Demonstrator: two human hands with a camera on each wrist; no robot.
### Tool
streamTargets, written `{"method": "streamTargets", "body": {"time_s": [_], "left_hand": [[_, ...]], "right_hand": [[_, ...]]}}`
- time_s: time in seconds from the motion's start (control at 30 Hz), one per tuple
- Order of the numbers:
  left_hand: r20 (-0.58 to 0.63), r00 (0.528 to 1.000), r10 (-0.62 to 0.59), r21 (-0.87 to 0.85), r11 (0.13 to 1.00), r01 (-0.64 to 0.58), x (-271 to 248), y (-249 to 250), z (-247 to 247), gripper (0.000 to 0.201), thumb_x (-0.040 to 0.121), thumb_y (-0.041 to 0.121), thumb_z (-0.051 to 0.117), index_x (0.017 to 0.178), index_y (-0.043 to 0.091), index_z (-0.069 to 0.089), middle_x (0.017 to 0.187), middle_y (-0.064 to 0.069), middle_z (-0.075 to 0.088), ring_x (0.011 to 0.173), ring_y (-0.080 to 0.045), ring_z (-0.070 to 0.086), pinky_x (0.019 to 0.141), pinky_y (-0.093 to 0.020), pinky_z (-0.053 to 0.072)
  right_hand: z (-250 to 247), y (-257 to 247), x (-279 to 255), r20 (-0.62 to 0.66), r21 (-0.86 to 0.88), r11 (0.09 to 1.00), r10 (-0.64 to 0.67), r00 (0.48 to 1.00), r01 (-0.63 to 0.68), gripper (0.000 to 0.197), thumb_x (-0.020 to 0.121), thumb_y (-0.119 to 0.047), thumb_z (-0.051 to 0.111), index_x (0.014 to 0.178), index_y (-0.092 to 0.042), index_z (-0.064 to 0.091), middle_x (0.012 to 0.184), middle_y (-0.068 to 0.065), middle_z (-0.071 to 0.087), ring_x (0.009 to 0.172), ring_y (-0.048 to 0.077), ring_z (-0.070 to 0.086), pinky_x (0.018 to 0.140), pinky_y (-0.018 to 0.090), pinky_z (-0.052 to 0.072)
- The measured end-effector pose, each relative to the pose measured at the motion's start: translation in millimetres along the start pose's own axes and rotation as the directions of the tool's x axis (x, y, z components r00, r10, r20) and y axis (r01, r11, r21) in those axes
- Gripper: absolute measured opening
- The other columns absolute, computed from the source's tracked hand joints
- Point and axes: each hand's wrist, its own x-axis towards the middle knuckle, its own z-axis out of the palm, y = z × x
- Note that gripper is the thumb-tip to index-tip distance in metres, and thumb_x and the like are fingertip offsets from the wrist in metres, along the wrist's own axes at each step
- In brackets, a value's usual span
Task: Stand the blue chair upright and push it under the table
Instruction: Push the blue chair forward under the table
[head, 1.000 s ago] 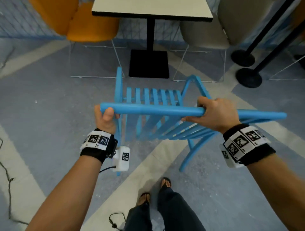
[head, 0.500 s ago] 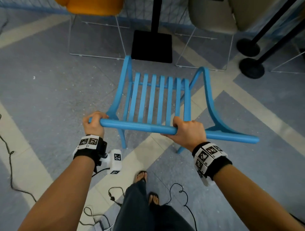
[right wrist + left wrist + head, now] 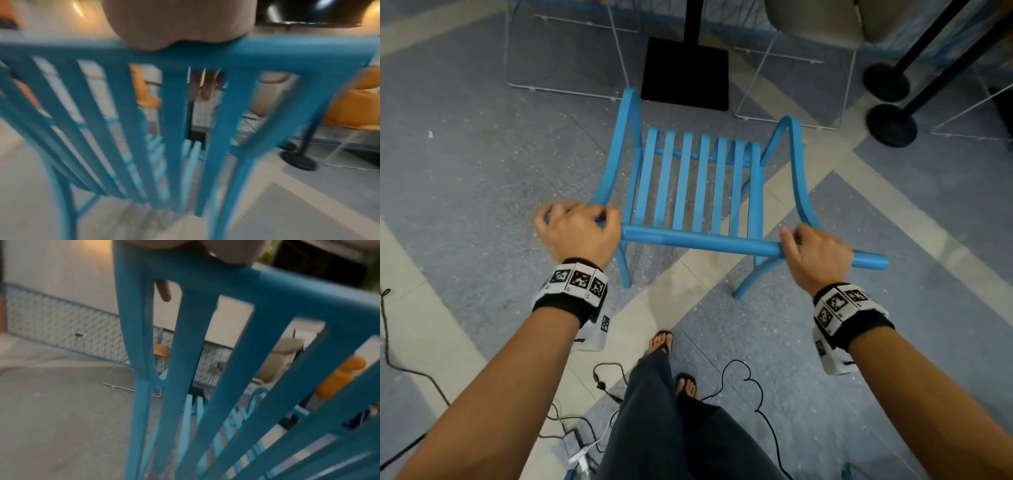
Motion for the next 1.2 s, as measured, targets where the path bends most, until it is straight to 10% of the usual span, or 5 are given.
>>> {"method": "streamTargets", "body": {"time_s": [0.4, 1.2], "left_hand": [[0.019, 0.994, 0.105, 0.068, 0.992, -0.106, 54, 8, 14, 0.036, 0.064, 0.031, 0.037, 0.057, 0.008, 0.064, 0.054, -0.018, 0.064, 0.052, -0.035, 0.057, 0.068, -0.037, 0.041], [0.090, 0.994, 0.066, 0.064, 0.995, -0.072, 374, 77, 133, 0.039, 0.065, 0.030, 0.036, 0.065, 0.005, 0.066, 0.060, -0.022, 0.064, 0.056, -0.036, 0.054, 0.078, -0.040, 0.041]], "right_hand": [[18, 5, 52, -0.149, -0.076, 0.997, 0.007, 0.989, -0.018, 0.030, 0.072, -0.026, 0.030, 0.045, -0.015, 0.037, 0.037, 0.000, 0.027, 0.033, 0.018, 0.025, 0.048, 0.016, 0.011], [83, -41, 391, -0.153, -0.062, 0.996, 0.048, 0.987, -0.058, 0.027, 0.072, -0.027, 0.025, 0.051, -0.017, 0.038, 0.038, 0.002, 0.033, 0.035, 0.020, 0.030, 0.049, 0.016, 0.006]]}}
